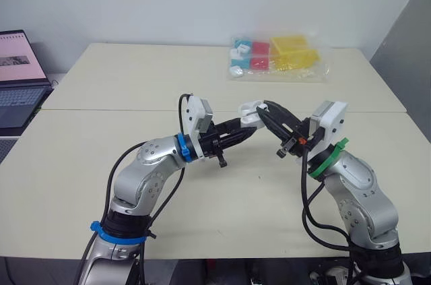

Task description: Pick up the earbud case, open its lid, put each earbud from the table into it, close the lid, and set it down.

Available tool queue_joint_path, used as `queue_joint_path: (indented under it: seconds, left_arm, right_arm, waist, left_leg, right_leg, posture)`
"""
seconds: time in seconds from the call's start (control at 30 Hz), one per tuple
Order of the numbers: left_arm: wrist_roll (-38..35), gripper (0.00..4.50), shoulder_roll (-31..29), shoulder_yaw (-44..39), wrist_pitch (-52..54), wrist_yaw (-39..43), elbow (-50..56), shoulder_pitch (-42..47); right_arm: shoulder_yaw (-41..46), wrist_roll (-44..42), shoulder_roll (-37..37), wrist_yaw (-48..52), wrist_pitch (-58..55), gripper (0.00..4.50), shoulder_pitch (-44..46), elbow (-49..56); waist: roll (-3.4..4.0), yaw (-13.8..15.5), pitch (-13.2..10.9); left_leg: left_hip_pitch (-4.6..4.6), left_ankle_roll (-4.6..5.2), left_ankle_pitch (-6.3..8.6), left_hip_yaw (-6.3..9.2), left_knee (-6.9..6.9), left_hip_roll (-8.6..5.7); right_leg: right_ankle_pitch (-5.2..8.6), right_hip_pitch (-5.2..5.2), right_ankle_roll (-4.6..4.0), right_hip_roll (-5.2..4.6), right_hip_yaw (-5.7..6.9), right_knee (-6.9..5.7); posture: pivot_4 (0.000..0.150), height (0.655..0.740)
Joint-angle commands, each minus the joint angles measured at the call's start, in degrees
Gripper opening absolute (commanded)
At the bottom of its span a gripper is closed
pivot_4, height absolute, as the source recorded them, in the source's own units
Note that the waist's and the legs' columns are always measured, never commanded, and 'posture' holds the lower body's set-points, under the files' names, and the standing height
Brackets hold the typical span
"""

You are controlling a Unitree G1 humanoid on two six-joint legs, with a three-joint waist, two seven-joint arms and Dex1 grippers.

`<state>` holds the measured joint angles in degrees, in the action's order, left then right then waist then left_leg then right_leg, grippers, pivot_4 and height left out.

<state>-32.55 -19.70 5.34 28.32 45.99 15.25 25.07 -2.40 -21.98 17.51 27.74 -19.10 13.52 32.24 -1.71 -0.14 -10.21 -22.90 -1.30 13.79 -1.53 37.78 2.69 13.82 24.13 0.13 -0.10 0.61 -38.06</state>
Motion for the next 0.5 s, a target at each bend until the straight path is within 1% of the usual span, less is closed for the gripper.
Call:
queue_joint_path:
  seconds: [0.03,0.17,0.23,0.33,0.4,0.43,0.5]
  left_arm:
    - [-0.45,0.79,-0.12,-0.53,-1.5,0.7,2.32,0.2]
    - [-0.48,0.79,0.08,-0.65,-1.32,0.46,2.36,0.26]
    - [-0.48,0.79,0.0,-0.77,-1.21,0.38,2.3,0.43]
    - [-0.44,0.79,-0.12,-0.79,-1.25,0.4,2.23,0.53]
    - [-0.31,0.79,-0.17,-0.65,-1.38,0.48,2.22,0.55]
    - [-0.25,0.79,-0.16,-0.59,-1.44,0.49,2.2,0.59]
    - [-0.23,0.79,-0.1,-0.42,-1.44,0.46,2.24,0.6]
  right_arm:
    - [0.95,0.43,0.39,-0.07,1.92,0.4,-0.13,0.02]
    - [0.47,0.67,0.63,0.28,1.9,0.4,-0.47,-0.14]
    - [0.69,-1.05,0.42,0.31,0.2,0.4,-1.25,0.43]
    - [0.62,-1.24,0.71,0.69,0.4,0.4,-1.37,1.03]
    - [0.41,-2.0,1.27,1.01,-0.64,1.15,-1.28,1.76]
    - [0.27,-2.23,1.66,1.22,-1.23,1.4,-1.23,2.05]
    - [0.13,-2.52,3.21,1.82,-2.6,2.08,-1.4,3.09]
  waist:
    - [0.0,0.0,0.0]
    - [0.0,0.0,0.0]
    - [0.0,0.0,0.0]
    - [0.0,-0.02,0.0]
    - [0.0,-0.01,0.0]
    - [0.0,0.0,0.0]
    - [0.0,0.0,0.0]
  left_leg:
    - [0.0,0.0,0.0,0.0,0.0,0.0]
    - [0.0,0.0,0.0,0.0,0.0,0.0]
    - [0.0,0.0,0.0,0.0,0.0,0.0]
    - [0.0,0.0,0.0,0.0,-0.01,0.0]
    - [0.0,0.0,0.0,0.0,-0.01,0.0]
    - [0.0,0.0,0.0,0.01,-0.01,0.0]
    - [-0.01,0.0,0.0,0.0,-0.01,0.0]
  right_leg:
    - [0.0,0.0,0.0,0.0,0.01,0.0]
    - [0.0,0.0,0.0,0.0,0.0,0.01]
    - [0.0,0.0,0.0,0.0,0.0,0.01]
    - [0.0,0.0,0.0,0.0,0.0,0.01]
    - [0.0,0.0,0.0,0.0,0.0,0.01]
    - [0.0,0.0,0.0,0.0,0.01,0.01]
    - [0.0,0.01,0.0,0.0,0.0,0.01]
  posture:
    - [0.15,0.7359]
    - [0.15,0.7359]
    - [0.15,0.7359]
    - [0.15,0.7359]
    - [0.15,0.7359]
    - [0.15,0.7359]
    - [0.15,0.7359]
